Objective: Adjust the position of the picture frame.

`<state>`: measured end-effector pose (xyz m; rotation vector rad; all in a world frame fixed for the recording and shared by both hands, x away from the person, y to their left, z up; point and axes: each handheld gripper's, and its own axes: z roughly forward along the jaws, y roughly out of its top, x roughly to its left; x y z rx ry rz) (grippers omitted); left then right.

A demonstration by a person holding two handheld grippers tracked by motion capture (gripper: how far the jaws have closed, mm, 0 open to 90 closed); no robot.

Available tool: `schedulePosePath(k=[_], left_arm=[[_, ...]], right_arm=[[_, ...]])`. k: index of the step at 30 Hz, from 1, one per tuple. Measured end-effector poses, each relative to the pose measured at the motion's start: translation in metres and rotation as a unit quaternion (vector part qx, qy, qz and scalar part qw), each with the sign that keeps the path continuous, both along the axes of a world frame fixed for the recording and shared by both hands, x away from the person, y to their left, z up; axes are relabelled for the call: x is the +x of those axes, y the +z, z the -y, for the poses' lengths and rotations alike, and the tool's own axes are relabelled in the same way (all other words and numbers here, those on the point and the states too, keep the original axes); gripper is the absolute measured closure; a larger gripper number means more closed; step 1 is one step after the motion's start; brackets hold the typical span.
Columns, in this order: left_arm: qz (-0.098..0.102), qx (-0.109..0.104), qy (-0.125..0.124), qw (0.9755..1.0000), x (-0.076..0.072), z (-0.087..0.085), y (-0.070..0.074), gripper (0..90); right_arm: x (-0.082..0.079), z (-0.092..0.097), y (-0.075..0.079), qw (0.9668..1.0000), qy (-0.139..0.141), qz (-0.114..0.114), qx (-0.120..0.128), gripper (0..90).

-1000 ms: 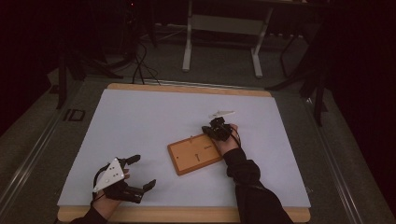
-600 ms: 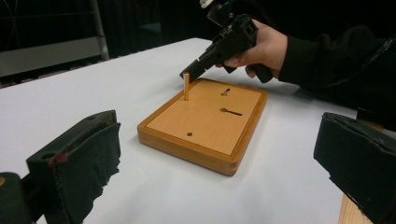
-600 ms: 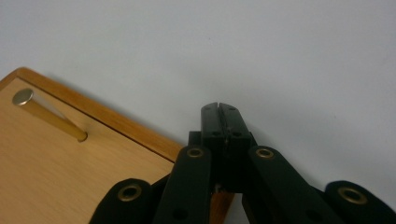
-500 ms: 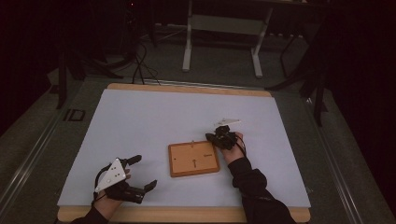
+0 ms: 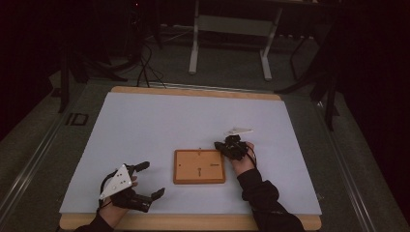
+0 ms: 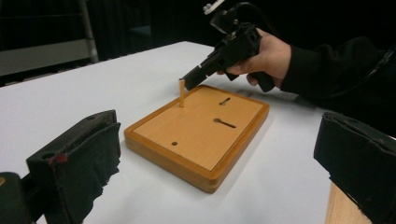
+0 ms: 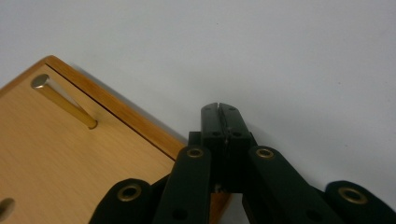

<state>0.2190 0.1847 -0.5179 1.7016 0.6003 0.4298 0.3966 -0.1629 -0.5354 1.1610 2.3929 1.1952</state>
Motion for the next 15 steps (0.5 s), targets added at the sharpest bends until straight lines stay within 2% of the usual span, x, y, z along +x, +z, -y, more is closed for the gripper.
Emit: schedulePosePath(k=[2,5,7,8,9,12,15], left_arm=[[-0.002,-0.003,-0.005,1.0000,0.001,0.001,0.000,0.9],[-0.001,0.013,-0.007,0.9999,0.003,0.004,0.000,0.9],[-0.021,0.014,-0.017,0.9995,0.007,0.007,0.001,0.9],[-0.038,0.004,-0.030,0.9988,0.010,0.009,0.002,0.9],[-0.043,0.006,-0.030,0.9986,0.011,0.010,0.003,0.9],[-0.057,0.032,-0.029,0.9974,0.014,0.017,0.006,1.0],[-0.081,0.023,-0.042,0.9956,0.018,0.021,0.008,1.0]], right_arm=[[0.000,0.000,0.000,1.0000,0.002,0.002,-0.002,90.0],[0.000,0.003,0.002,1.0000,0.000,0.007,0.001,89.9],[-0.001,0.005,0.005,1.0000,0.002,0.007,0.003,86.3],[-0.001,0.005,0.007,0.9999,0.003,0.009,0.005,85.8],[-0.003,0.006,0.010,0.9999,0.007,0.013,0.008,84.1],[-0.007,0.008,0.017,0.9996,0.012,0.022,0.010,75.2],[-0.013,0.012,0.023,0.9992,0.022,0.028,0.018,69.6]])
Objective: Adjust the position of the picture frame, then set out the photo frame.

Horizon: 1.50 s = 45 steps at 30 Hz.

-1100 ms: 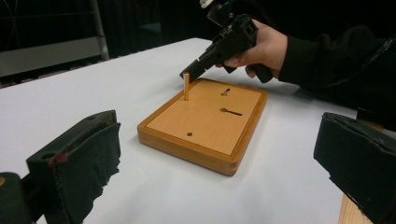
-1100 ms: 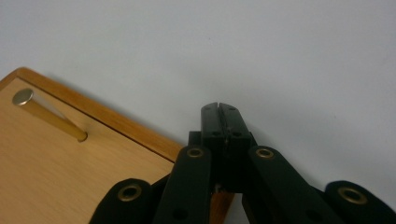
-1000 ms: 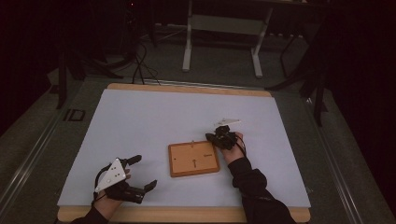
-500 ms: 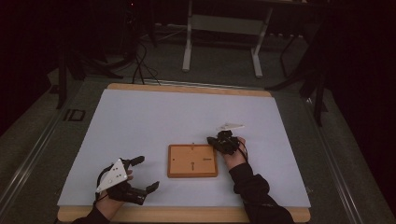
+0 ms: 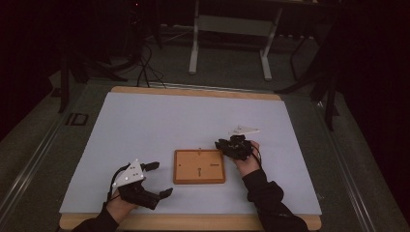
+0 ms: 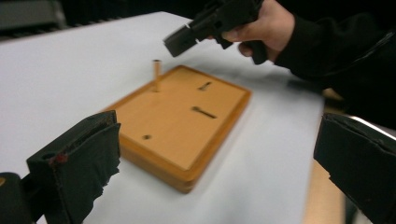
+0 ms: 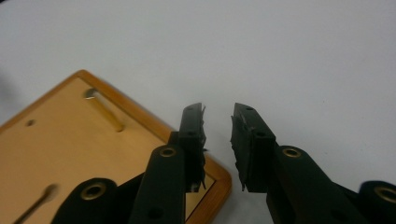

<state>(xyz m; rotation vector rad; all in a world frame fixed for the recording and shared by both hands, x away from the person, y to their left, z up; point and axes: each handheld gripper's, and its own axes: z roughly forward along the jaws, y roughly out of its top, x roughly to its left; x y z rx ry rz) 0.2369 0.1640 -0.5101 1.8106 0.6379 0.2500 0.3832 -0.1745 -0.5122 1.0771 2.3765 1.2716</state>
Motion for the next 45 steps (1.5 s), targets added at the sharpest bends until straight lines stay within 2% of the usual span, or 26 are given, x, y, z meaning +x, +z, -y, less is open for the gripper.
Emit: schedulePosePath(k=[2,5,10,12,13,16,18,22,24,27,31,40,43,45], left_arm=[[-0.006,0.002,-0.003,1.0000,0.003,0.002,0.001,0.9],[-0.012,0.002,-0.015,0.9998,0.008,0.003,0.004,0.9],[-0.012,0.007,-0.021,0.9997,0.018,0.008,0.006,1.0],[-0.011,0.012,-0.024,0.9996,0.023,0.011,0.005,2.3],[-0.009,0.015,-0.023,0.9996,0.025,0.012,0.005,2.6],[-0.012,0.017,-0.027,0.9994,0.031,0.017,0.005,3.2],[-0.014,0.017,-0.031,0.9993,0.035,0.020,0.005,5.3],[-0.008,0.027,-0.036,0.9990,0.044,0.026,0.007,7.3],[-0.003,0.032,-0.036,0.9988,0.048,0.028,0.009,7.5],[0.004,0.036,-0.035,0.9987,0.054,0.030,0.011,9.0],[0.004,0.037,-0.035,0.9987,0.061,0.034,0.010,10.0],[-0.004,0.052,-0.035,0.9980,0.078,0.043,0.005,15.1],[-0.005,0.056,-0.032,0.9979,0.084,0.047,0.003,20.9],[-0.004,0.064,-0.026,0.9976,0.089,0.051,0.001,24.7]], right_arm=[[-0.004,0.002,0.003,1.0000,0.006,0.006,-0.002,63.6],[-0.011,0.006,0.005,0.9997,0.012,0.018,0.008,52.1],[-0.025,0.013,0.010,0.9994,0.024,0.015,0.019,29.5],[-0.032,0.015,0.012,0.9991,0.029,0.020,0.022,24.1],[-0.036,0.017,0.012,0.9987,0.036,0.019,0.032,21.0],[-0.045,0.021,0.015,0.9977,0.044,0.026,0.044,16.8],[-0.049,0.023,0.016,0.9971,0.047,0.024,0.055,15.0],[-0.058,0.031,0.023,0.9953,0.047,0.042,0.074,13.8],[-0.063,0.033,0.026,0.9950,0.047,0.062,0.063,14.1],[-0.067,0.036,0.029,0.9943,0.057,0.068,0.059,15.0],[-0.076,0.041,0.029,0.9939,0.066,0.073,0.050,17.7],[-0.093,0.054,0.027,0.9902,0.066,0.095,0.078,18.1],[-0.098,0.058,0.026,0.9887,0.075,0.100,0.082,18.0],[-0.103,0.061,0.026,0.9866,0.080,0.117,0.082,17.2]])
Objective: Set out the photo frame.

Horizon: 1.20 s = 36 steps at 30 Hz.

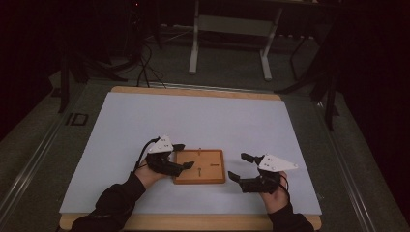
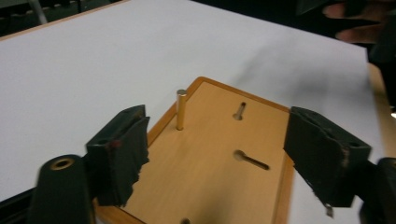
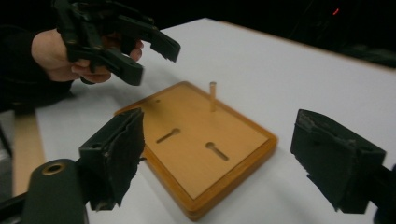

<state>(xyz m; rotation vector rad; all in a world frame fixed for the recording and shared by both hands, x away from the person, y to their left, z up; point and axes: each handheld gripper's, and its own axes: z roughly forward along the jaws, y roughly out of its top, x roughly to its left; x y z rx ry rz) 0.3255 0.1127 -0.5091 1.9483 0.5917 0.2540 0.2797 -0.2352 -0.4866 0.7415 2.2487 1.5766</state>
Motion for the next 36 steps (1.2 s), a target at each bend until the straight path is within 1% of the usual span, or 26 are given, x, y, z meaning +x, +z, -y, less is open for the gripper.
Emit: schedulePosePath(k=[1,2,3,5,6,7,8,9,10,11,12,14,15,16,17,18,19,21,23,25,26,27,30,32,34,36], left_arm=[[-0.001,0.004,0.002,1.0000,0.002,0.002,-0.001,27.9],[-0.001,0.009,0.003,1.0000,0.004,0.004,-0.002,30.7],[-0.001,0.011,0.001,0.9999,0.006,0.006,-0.003,33.9],[-0.003,0.015,0.000,0.9999,0.010,0.009,-0.005,39.2],[0.000,0.018,-0.001,0.9998,0.011,0.011,-0.005,41.3],[0.002,0.023,0.000,0.9997,0.013,0.012,-0.006,43.0],[0.000,0.022,-0.001,0.9997,0.015,0.014,-0.007,44.1],[-0.005,0.022,-0.002,0.9997,0.018,0.015,-0.009,44.8],[-0.003,0.025,-0.001,0.9997,0.021,0.017,-0.010,47.0],[-0.005,0.024,-0.003,0.9997,0.023,0.018,-0.011,48.2],[-0.007,0.024,-0.003,0.9997,0.025,0.019,-0.013,49.7],[-0.007,0.030,-0.007,0.9995,0.029,0.022,-0.015,50.7],[-0.007,0.031,-0.005,0.9995,0.030,0.023,-0.015,52.5],[-0.008,0.033,-0.005,0.9994,0.031,0.024,-0.016,52.8],[-0.010,0.032,-0.006,0.9994,0.033,0.025,-0.017,54.3],[-0.008,0.031,-0.002,0.9995,0.034,0.026,-0.017,55.8],[-0.010,0.028,-0.001,0.9996,0.036,0.027,-0.017,55.9],[-0.012,0.024,-0.001,0.9996,0.039,0.028,-0.018,58.6],[-0.013,0.026,-0.007,0.9996,0.041,0.031,-0.018,61.2],[-0.016,0.027,-0.012,0.9994,0.042,0.034,-0.018,62.9],[-0.014,0.032,-0.013,0.9993,0.042,0.036,-0.018,64.4],[-0.011,0.036,-0.012,0.9992,0.042,0.037,-0.019,66.3],[-0.011,0.040,-0.011,0.9991,0.043,0.039,-0.019,70.0],[-0.013,0.034,-0.014,0.9992,0.044,0.039,-0.019,73.8],[-0.011,0.037,-0.015,0.9992,0.045,0.040,-0.018,76.6],[-0.010,0.038,-0.017,0.9991,0.046,0.040,-0.019,81.2]], right_arm=[[-0.002,0.001,0.000,1.0000,0.000,0.002,-0.003,17.1],[-0.003,0.002,-0.001,0.9999,0.012,-0.005,0.005,16.2],[-0.004,0.003,-0.002,0.9998,0.014,-0.004,0.010,16.6],[-0.004,0.002,-0.003,0.9997,0.024,-0.011,0.001,16.8],[-0.006,0.002,-0.004,0.9997,0.024,-0.006,-0.002,16.8],[-0.007,0.002,-0.005,0.9995,0.029,-0.010,-0.003,16.5],[-0.007,0.002,-0.006,0.9993,0.034,-0.014,-0.003,15.3],[-0.007,0.002,-0.007,0.9994,0.033,-0.010,0.001,15.0],[-0.007,0.003,-0.007,0.9993,0.034,-0.012,0.002,14.8],[-0.007,0.003,-0.008,0.9994,0.034,-0.010,0.003,14.5],[-0.007,0.004,-0.008,0.9995,0.030,-0.002,0.004,14.6],[-0.007,0.006,-0.009,0.9997,0.025,-0.005,0.005,14.5],[-0.007,0.007,-0.009,0.9996,0.026,-0.004,0.009,14.5],[-0.007,0.007,-0.009,0.9996,0.027,-0.006,0.008,14.5],[-0.007,0.006,-0.009,0.9997,0.026,-0.004,0.005,14.5],[-0.008,0.006,-0.009,0.9997,0.024,-0.001,0.003,14.4],[-0.008,0.006,-0.009,0.9996,0.027,-0.008,0.001,14.2],[-0.008,0.005,-0.010,0.9997,0.022,-0.008,-0.009,14.2],[-0.008,0.005,-0.010,0.9993,0.030,-0.021,-0.004,14.2],[-0.009,0.005,-0.010,0.9993,0.030,-0.024,-0.004,14.2],[-0.008,0.005,-0.010,0.9992,0.032,-0.025,-0.002,14.1],[-0.009,0.005,-0.010,0.9992,0.029,-0.026,-0.006,13.9],[-0.009,0.004,-0.011,0.9993,0.026,-0.022,-0.014,13.7],[-0.009,0.003,-0.012,0.9991,0.031,-0.024,-0.012,13.7],[-0.009,0.002,-0.013,0.9992,0.030,-0.021,-0.018,13.7],[-0.008,0.002,-0.013,0.9991,0.033,-0.020,-0.018,13.7]])
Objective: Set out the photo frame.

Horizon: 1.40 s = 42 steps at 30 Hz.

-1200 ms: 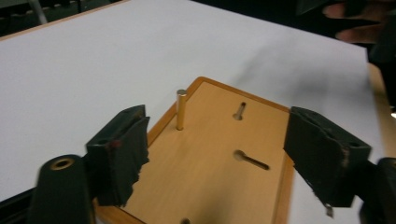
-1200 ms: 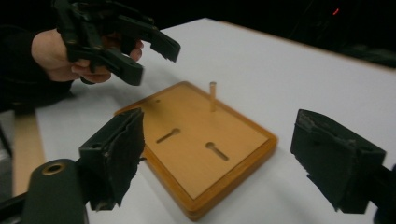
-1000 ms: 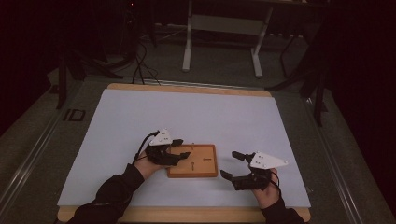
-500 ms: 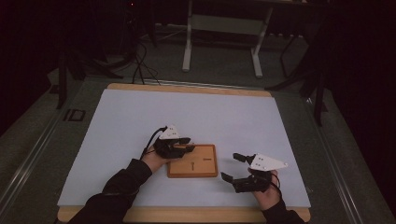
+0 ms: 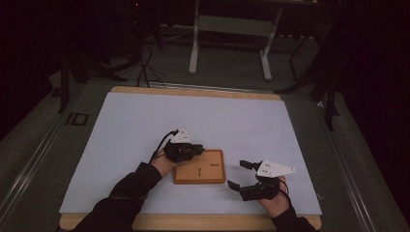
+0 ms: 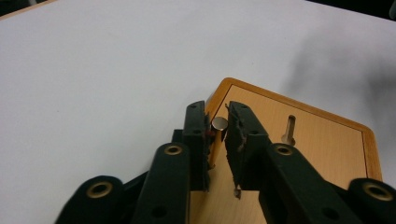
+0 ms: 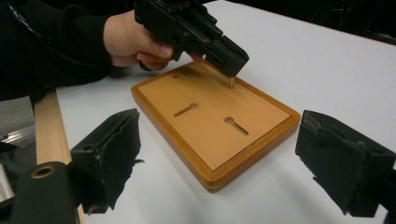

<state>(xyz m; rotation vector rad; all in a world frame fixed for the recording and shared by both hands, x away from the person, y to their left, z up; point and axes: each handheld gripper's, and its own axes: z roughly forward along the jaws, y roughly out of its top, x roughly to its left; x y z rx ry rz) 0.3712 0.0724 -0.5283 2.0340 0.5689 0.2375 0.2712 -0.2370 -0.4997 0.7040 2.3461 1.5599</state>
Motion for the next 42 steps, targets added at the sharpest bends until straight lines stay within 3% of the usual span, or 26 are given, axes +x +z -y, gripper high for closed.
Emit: schedulePosePath(k=[6,17,26,30,32,36,39,42], left_arm=[[-0.001,0.003,-0.011,0.9999,0.003,-0.001,0.000,83.3],[-0.025,0.001,-0.029,0.9993,0.010,-0.002,0.002,83.7],[-0.056,0.000,-0.047,0.9973,0.020,-0.004,0.004,83.6],[-0.073,-0.008,-0.050,0.9960,0.025,-0.006,0.004,83.6],[-0.080,-0.011,-0.053,0.9953,0.028,-0.007,0.004,83.6],[-0.093,-0.015,-0.058,0.9939,0.032,-0.007,0.004,83.7],[-0.099,-0.017,-0.060,0.9932,0.034,-0.008,0.004,83.8],[-0.103,-0.016,-0.061,0.9927,0.036,-0.008,0.005,83.8]], right_arm=[[-0.001,-0.002,-0.001,0.9999,0.009,0.005,-0.005,13.6],[-0.003,-0.009,-0.001,0.9991,0.026,0.015,-0.030,13.8],[-0.004,-0.010,-0.001,0.9982,0.022,0.030,-0.047,14.1],[-0.005,-0.011,0.000,0.9958,0.019,0.051,-0.074,14.7],[-0.006,-0.013,-0.001,0.9941,0.017,0.060,-0.088,16.0],[-0.010,-0.016,-0.002,0.9876,0.017,0.094,-0.125,20.1],[-0.014,-0.021,-0.004,0.9771,0.016,0.131,-0.166,24.5],[-0.018,-0.026,-0.006,0.9701,0.016,0.152,-0.189,28.9]])
